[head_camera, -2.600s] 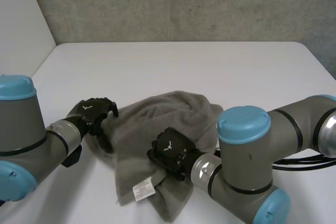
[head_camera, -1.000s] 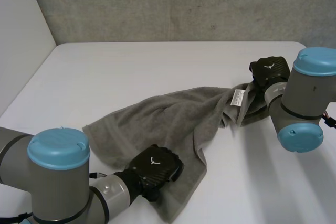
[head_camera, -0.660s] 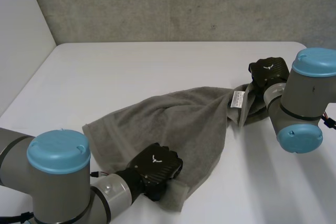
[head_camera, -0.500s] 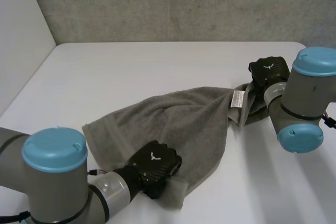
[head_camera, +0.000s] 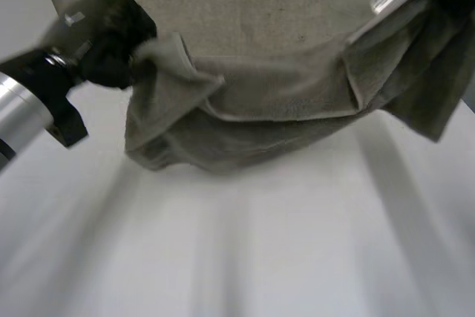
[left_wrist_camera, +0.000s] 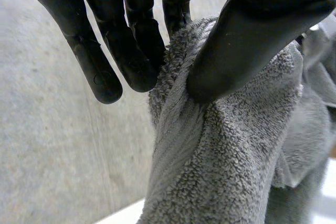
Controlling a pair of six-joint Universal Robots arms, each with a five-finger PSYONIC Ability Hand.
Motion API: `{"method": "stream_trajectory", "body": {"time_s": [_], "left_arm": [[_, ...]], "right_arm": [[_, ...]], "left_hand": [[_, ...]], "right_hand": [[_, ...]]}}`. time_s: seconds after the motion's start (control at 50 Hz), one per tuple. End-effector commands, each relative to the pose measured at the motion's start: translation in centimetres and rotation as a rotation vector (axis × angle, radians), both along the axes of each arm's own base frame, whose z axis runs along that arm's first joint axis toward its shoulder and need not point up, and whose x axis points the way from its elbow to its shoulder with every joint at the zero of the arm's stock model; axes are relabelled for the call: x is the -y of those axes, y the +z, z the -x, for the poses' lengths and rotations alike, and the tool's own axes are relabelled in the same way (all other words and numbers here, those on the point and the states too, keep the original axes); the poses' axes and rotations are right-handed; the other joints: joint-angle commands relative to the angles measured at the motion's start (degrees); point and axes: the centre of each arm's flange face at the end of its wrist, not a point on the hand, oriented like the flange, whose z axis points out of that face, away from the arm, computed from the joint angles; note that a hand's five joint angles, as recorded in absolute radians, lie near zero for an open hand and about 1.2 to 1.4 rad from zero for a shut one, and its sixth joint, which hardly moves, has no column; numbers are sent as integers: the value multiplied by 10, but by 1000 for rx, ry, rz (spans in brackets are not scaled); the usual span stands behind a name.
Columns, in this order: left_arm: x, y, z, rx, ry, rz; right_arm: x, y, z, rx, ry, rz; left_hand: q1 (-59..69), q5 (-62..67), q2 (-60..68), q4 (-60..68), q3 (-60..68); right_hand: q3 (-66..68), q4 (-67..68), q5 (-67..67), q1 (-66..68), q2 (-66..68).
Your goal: Fold the towel.
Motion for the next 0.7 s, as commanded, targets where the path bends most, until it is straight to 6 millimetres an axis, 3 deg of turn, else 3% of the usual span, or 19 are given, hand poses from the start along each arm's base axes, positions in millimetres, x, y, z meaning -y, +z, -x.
{"method": "stream_trajectory", "body": {"time_s": [0.02, 0.06, 0.1, 0.12, 0.2, 0.22, 0.24, 0.26, 0.3, 0.34, 0.38, 0.44, 0.46, 0.5, 0.54, 0.62, 0.66, 0.68, 0.7], "left_arm": [[29, 8, -24, -127, -28, -98], [36, 2, -26, -147, -35, -138], [58, -23, -25, -161, -41, -238], [59, -23, -25, -161, -41, -238], [92, -45, -23, -155, -29, -293], [92, -45, -23, -155, -29, -293], [104, -49, -22, -154, -27, -293], [116, -50, -21, -154, -28, -283], [128, -47, -21, -156, -25, -261], [138, -38, -19, -159, -23, -218], [149, -10, -14, -170, -20, -113], [151, 5, -12, -182, -19, -61], [152, 21, -12, -194, -26, -5], [153, 43, -12, -208, -40, 88], [151, 48, -12, -212, -48, 109], [149, 41, -11, -205, -68, 80], [144, 14, -6, -169, -122, 4], [144, 14, -6, -169, -122, 4], [139, -3, -3, -148, -160, -45]], "right_arm": [[15, -9, 3, -3, 89, -134], [22, -16, -1, -6, 97, -160], [28, -23, -2, -7, 97, -175], [34, -29, -7, -5, 112, -184], [50, -44, -25, -3, 142, -182], [59, -49, -40, 2, 165, -145], [64, -53, -58, 15, 195, -94], [64, -53, -58, 15, 195, -94], [74, -48, -81, 70, 228, 37], [81, -41, -85, 115, 233, 104], [87, -33, -87, 173, 240, 168], [91, -12, -86, 303, 257, 250], [89, -2, -83, 369, 268, 261], [84, 6, -81, 420, 281, 255], [82, 5, -79, 454, 300, 218], [84, -13, -71, 436, 270, 126], [84, -42, -63, 344, 227, -5], [84, -42, -63, 343, 226, -6], [81, -58, -63, 265, 220, -57]], "left_hand": [[83, 70, 50, 22, 42], [83, 70, 50, 22, 42], [83, 70, 50, 22, 42], [83, 70, 50, 22, 42], [83, 70, 50, 22, 42], [83, 70, 50, 22, 42], [83, 70, 50, 22, 42], [83, 70, 50, 22, 42], [83, 70, 50, 22, 42], [83, 70, 50, 22, 42], [83, 70, 50, 22, 42], [83, 70, 50, 22, 42], [83, 70, 50, 22, 42], [83, 70, 50, 22, 42], [83, 70, 50, 22, 42], [83, 70, 50, 22, 42], [83, 70, 50, 22, 42], [83, 70, 50, 22, 42], [83, 70, 50, 22, 42]], "right_hand": [[17, 16, 23, 46, 30], [17, 16, 23, 46, 30], [17, 16, 23, 46, 30], [25, 25, 32, 54, 38], [31, 31, 38, 61, 45], [31, 31, 38, 61, 45], [31, 31, 38, 61, 45], [31, 31, 38, 61, 45], [31, 31, 38, 61, 45], [31, 31, 38, 61, 45], [31, 31, 38, 61, 45], [31, 31, 38, 61, 45], [31, 31, 38, 61, 45], [31, 31, 38, 61, 45], [31, 31, 38, 61, 45], [31, 31, 38, 61, 45], [31, 31, 38, 61, 45], [31, 31, 38, 61, 45], [31, 31, 38, 61, 45]]}}
